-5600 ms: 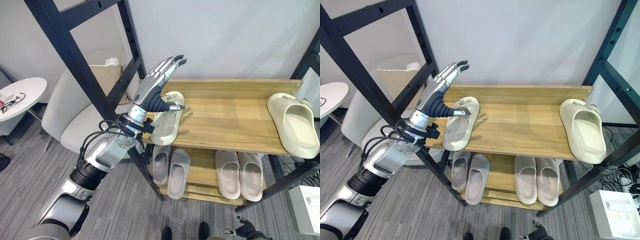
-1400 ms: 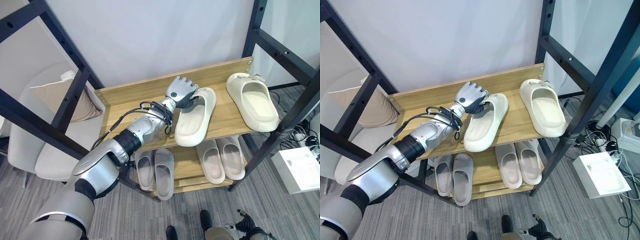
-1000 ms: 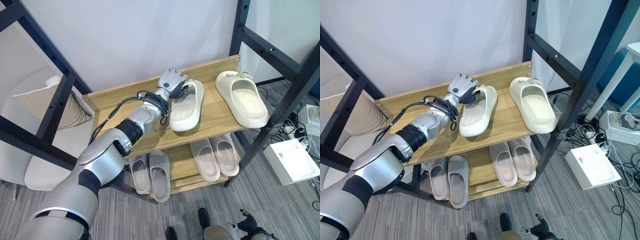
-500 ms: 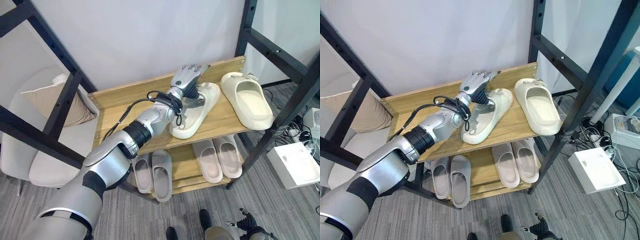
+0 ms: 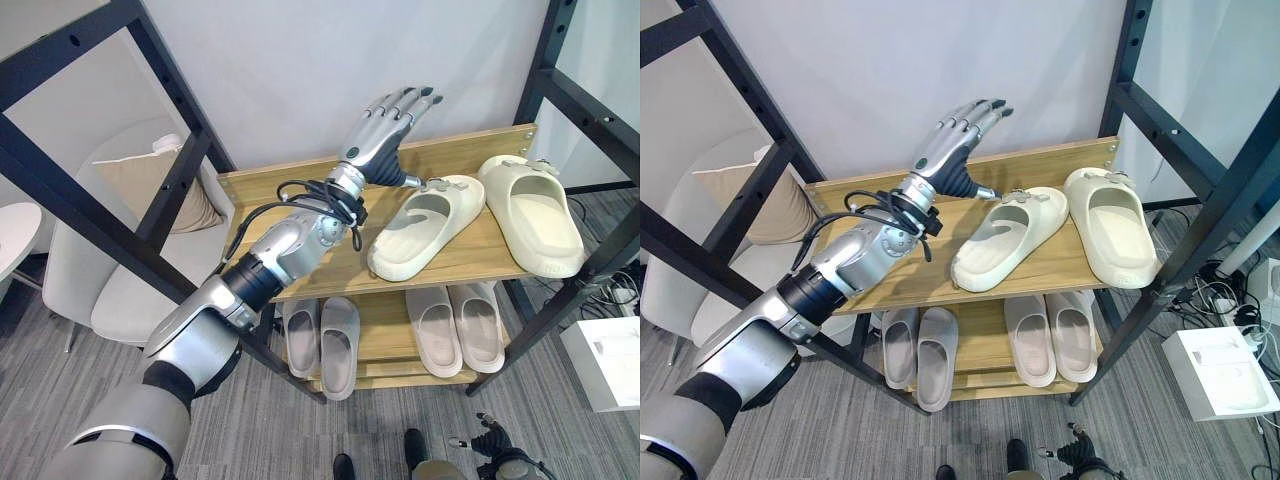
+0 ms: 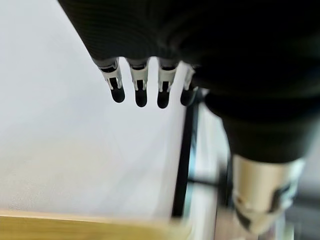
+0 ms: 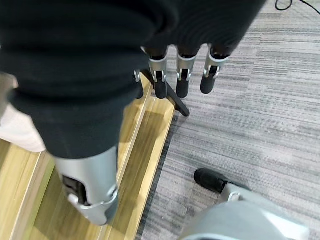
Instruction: Arrange the slippers neatly on the shoe rack.
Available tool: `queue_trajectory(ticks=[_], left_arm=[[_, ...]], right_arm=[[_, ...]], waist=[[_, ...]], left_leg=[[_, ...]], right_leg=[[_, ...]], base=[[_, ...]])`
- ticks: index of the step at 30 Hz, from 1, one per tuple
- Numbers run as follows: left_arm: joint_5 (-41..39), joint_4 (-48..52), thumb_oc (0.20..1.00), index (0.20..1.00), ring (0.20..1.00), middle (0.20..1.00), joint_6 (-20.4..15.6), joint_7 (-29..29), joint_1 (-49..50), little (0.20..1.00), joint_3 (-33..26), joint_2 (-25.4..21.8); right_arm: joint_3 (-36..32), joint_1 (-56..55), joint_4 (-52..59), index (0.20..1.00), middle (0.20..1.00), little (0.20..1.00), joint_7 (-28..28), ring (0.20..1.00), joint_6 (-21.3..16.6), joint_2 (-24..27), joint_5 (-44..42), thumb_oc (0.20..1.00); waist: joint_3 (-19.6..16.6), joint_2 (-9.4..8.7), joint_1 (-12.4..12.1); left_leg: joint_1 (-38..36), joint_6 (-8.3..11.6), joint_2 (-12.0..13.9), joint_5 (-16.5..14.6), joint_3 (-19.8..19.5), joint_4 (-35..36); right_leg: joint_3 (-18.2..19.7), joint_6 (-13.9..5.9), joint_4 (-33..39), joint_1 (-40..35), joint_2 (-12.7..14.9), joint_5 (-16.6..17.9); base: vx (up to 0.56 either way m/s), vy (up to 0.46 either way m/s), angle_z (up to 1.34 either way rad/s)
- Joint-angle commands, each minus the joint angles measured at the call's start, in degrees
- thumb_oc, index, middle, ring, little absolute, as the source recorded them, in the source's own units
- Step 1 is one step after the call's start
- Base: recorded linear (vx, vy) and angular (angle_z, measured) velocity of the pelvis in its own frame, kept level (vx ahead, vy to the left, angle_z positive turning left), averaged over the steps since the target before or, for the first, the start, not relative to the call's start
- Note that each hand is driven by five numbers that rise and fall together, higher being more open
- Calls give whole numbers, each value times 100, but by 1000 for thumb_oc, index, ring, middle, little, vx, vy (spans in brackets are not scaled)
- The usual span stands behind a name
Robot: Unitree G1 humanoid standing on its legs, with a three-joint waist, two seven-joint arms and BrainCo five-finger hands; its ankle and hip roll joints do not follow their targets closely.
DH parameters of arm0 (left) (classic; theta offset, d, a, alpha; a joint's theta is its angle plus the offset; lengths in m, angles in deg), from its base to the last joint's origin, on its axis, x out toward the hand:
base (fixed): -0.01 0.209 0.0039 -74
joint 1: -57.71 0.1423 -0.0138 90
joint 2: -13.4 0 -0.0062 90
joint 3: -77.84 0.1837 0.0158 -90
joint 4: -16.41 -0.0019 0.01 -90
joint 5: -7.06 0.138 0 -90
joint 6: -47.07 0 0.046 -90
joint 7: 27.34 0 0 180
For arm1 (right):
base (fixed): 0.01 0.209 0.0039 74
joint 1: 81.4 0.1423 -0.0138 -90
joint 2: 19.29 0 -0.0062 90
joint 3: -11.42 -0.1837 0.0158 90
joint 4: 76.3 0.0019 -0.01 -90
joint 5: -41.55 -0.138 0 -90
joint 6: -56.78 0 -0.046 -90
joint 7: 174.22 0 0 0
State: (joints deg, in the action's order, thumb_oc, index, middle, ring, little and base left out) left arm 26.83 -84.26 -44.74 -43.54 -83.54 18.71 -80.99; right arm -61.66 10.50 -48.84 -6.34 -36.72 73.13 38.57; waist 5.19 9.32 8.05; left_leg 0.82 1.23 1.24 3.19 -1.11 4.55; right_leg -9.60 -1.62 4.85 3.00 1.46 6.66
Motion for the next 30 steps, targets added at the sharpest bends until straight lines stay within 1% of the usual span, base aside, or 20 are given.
queue_trajectory(ticks=[1, 2, 3, 4, 6, 8, 9, 14, 18, 19, 21, 22, 24, 26, 30], left_arm=[[-1763, -40, 1000, 1000, 1000, 1000, -538, 300, 136, 1000, -516, -252], [-2770, 116, 1000, 1000, 1000, 1000, -704, 477, 491, 1000, -589, -130], [-4104, 274, 1000, 1000, 1000, 1000, -801, 728, 1048, 1000, -558, 104], [-4081, 353, 1000, 1000, 1000, 1000, -753, 746, 1179, 1000, -523, 76], [-4647, 404, 1000, 1000, 1000, 1000, -702, 902, 1482, 1000, -387, 122], [-4711, 429, 1000, 1000, 1000, 1000, -640, 951, 1594, 1000, -350, 87], [-4932, 491, 1000, 1000, 1000, 1000, -557, 1065, 1812, 1000, -263, 28], [-4990, 631, 1000, 1000, 1000, 1000, -428, 1178, 2079, 1000, -139, -42], [-5100, 991, 1000, 1000, 1000, 1000, -385, 1268, 2200, 1000, -51, -113], [-5146, 1335, 1000, 1000, 1000, 1000, -365, 1375, 2250, 1000, 28, -190], [-5179, 1543, 1000, 1000, 1000, 1000, -339, 1465, 2262, 1000, 101, -233], [-5362, 1760, 1000, 1000, 1000, 1000, -302, 1526, 2335, 1000, 233, -216], [-5386, 1831, 1000, 1000, 1000, 1000, -274, 1546, 2347, 1000, 292, -215], [-5545, 2029, 1000, 1000, 1000, 1000, -213, 1639, 2378, 1000, 561, -123], [-5490, 1726, 1000, 1000, 1000, 1000, -158, 1562, 2264, 1000, 862, 152]], right_arm=[[-179, 27, -119, 1000, 1000, 1000, 36, 1000, -18, -280, -60, 1000], [-176, 9, -155, 1000, 1000, 1000, 50, 1000, 29, -337, -26, 1000], [-191, 48, -227, 1000, 1000, 1000, 59, 1000, 67, -369, -11, 1000], [-203, 41, -238, 1000, 1000, 1000, 50, 1000, 59, -375, -38, 1000], [-212, 89, -273, 1000, 1000, 1000, 71, 1000, 68, -370, -73, 1000], [-203, 114, -292, 1000, 1000, 1000, 85, 1000, 71, -365, -94, 1000], [-179, 177, -318, 1000, 1000, 1000, 105, 1000, 91, -367, -100, 1000], [-79, 312, -342, 1000, 1000, 1000, 148, 1000, 116, -424, -105, 1000], [-41, 334, -340, 1000, 1000, 1000, 140, 1000, 119, -473, -111, 1000], [-14, 323, -315, 1000, 1000, 1000, 139, 1000, 124, -502, -114, 1000], [0, 306, -309, 1000, 1000, 1000, 144, 1000, 119, -518, -104, 1000], [24, 297, -303, 1000, 1000, 1000, 140, 1000, 121, -534, -98, 1000], [32, 296, -295, 1000, 1000, 1000, 139, 1000, 122, -546, -101, 1000], [76, 320, -269, 1000, 1000, 1000, 135, 1000, 115, -588, -123, 1000], [199, 410, -215, 1000, 1000, 1000, 81, 1000, 103, -659, -174, 1000]], waist=[[-49, -452, -117], [-50, -455, -134], [-55, -467, -166], [-57, -471, -172], [-58, -487, -186], [-61, -495, -191], [-60, -501, -212], [-86, -522, -271], [-82, -522, -297], [-86, -518, -310], [-87, -517, -315], [-83, -515, -321], [-81, -516, -325], [-52, -511, -322], [-21, -521, -298]], left_leg=[[-217, 195, -17, -241, -160, 45], [-225, 195, -16, -238, -164, 45], [-216, 192, -21, -219, -187, 45], [-225, 190, -20, -228, -193, 45], [-230, 189, -14, -229, -204, 45], [-230, 188, -13, -229, -207, 45], [-228, 184, -9, -223, -217, 45], [-212, 174, -6, -218, -211, 45], [-213, 166, -9, -219, -205, 45], [-218, 160, -12, -227, -199, 45], [-218, 157, -15, -229, -201, 45], [-228, 156, -15, -231, -199, 45], [-232, 155, -15, -233, -200, 45], [-234, 149, -16, -232, -218, 45], [-235, 142, -20, -235, -225, 45]], right_leg=[[35, -481, 15, -475, 311, -673], [22, -484, 15, -489, 317, -667], [3, -482, 15, -490, 325, -647], [-2, -479, 15, -501, 325, -652], [-15, -476, 15, -514, 327, -655], [-21, -477, 15, -519, 326, -659], [-21, -476, 15, -521, 329, -656], [-10, -472, 15, -504, 321, -658], [5, -469, 15, -491, 319, -651], [7, -470, 15, -491, 321, -650], [14, -470, 15, -490, 320, -653], [16, -467, 15, -497, 319, -658], [14, -466, 15, -499, 318, -661], [5, -461, 15, -510, 320, -673], [21, -453, 15, -515, 311, -692]], base=[[22, 7, 8], [-18, 19, 5], [-19, 21, 4], [-18, 21, 3], [-8, 5, 2], [-4, 2, 2], [0, 0, 0], [-6, 5, 5], [-2, 3, 3], [0, 0, 0], [0, 0, 0], [0, 0, 0], [0, 0, 0], [0, 0, 0], [0, 0, 0]])
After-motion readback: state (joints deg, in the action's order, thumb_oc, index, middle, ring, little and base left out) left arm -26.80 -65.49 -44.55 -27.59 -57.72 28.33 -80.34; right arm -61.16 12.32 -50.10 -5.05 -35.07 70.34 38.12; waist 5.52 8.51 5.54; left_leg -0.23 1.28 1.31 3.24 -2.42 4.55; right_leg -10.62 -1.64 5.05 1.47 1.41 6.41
